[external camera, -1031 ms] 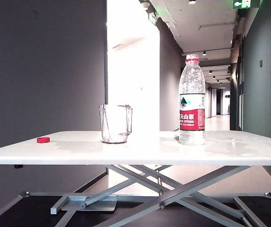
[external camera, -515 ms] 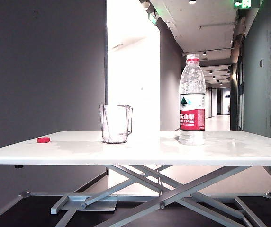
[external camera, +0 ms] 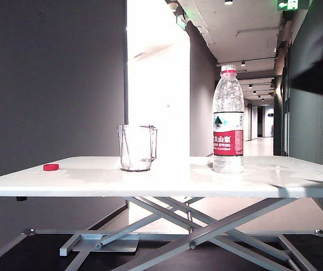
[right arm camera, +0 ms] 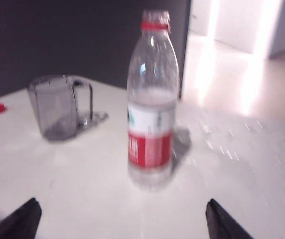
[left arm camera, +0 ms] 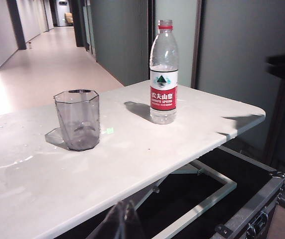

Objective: Pick up the mineral water bottle on the table and pour water into the mug until it's half full.

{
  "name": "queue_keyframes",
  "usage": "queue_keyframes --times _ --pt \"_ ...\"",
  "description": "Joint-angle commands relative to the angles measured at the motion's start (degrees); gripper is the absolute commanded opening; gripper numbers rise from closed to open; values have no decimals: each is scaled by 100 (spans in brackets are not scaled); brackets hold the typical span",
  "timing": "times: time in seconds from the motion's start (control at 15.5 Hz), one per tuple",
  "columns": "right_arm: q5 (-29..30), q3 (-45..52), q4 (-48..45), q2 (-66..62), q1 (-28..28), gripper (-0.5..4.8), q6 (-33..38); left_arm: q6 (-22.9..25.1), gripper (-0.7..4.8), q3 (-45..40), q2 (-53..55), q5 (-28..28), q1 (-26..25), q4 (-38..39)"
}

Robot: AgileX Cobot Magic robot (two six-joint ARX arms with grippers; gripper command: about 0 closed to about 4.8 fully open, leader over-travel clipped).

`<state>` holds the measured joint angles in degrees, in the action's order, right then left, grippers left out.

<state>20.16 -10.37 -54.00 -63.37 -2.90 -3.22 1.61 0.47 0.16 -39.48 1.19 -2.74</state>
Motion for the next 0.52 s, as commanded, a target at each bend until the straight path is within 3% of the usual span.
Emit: queue_keyframes --times 0.06,0.52 --pt "605 -935 -872 -1572 -2 479 22 -13 -5 11 7 -28 2 -44" --pt "1375 -2885 -1051 -3982 -7 479 48 -13 -5 11 7 -33 2 -28"
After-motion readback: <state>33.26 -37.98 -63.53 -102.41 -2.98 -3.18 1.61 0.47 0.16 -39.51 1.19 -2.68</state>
